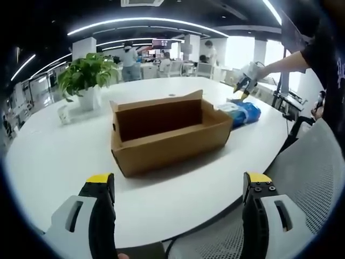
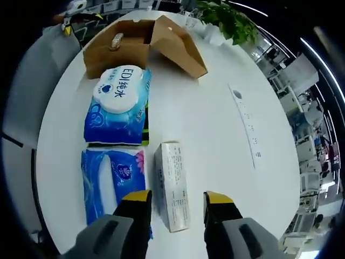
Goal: Operate the shoe box by opening the lid, removing the specified soft item, and placing it in the target area until the item is outside and the box remains undamaged.
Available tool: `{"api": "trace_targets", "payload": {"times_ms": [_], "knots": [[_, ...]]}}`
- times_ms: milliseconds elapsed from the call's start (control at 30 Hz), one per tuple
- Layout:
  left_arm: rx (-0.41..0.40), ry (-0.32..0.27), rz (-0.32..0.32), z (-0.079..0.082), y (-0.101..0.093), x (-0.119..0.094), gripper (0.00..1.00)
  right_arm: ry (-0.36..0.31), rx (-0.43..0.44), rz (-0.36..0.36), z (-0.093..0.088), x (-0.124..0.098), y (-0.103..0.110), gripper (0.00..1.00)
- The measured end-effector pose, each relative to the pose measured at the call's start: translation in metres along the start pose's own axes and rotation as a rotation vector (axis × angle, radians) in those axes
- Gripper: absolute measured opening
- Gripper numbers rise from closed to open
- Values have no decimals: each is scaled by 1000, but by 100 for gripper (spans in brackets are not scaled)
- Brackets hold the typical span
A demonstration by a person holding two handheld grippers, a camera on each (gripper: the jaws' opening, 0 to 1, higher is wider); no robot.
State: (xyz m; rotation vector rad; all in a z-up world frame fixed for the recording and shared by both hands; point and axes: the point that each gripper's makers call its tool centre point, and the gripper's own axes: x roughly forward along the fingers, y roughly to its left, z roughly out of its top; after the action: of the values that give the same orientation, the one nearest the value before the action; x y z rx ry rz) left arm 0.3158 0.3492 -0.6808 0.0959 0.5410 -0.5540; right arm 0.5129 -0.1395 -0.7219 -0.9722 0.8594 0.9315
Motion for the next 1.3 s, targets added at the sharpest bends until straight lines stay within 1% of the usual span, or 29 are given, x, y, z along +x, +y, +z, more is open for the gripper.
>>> {"api": "trace_targets", "payload": {"times_ms": [167, 267, 400, 600, 667, 767, 933, 1033, 1167, 1300], "knots": [[-5, -12, -2, 2, 0, 0, 99, -20, 64, -8, 6, -7, 4, 42], [2, -16, -4, 4, -2, -1, 99, -30, 105, -11, 10, -12, 7, 47], [8, -20, -4, 4, -1, 0, 99, -38, 126, -24, 14, -17, 9, 52], [3, -36, -4, 7, -2, -1, 99, -65, 165, -31, 23, -25, 16, 66], [5, -40, -5, 8, -1, -1, 99, -73, 186, -45, 27, -27, 17, 72], [5, -42, -5, 8, -2, -1, 99, -88, 246, -61, 31, -31, 20, 78], [3, -49, -10, 9, -2, -2, 99, -108, 303, -92, 35, -37, 23, 93], [1, -53, -16, 9, -2, -3, 99, -117, 340, -106, 36, -40, 26, 99], [3, -58, -23, 9, -3, -3, 99, -120, 384, -120, 35, -44, 31, 99], [4, -61, -27, 9, -3, -4, 99, -146, 432, -149, 38, -50, 35, 99]]}}
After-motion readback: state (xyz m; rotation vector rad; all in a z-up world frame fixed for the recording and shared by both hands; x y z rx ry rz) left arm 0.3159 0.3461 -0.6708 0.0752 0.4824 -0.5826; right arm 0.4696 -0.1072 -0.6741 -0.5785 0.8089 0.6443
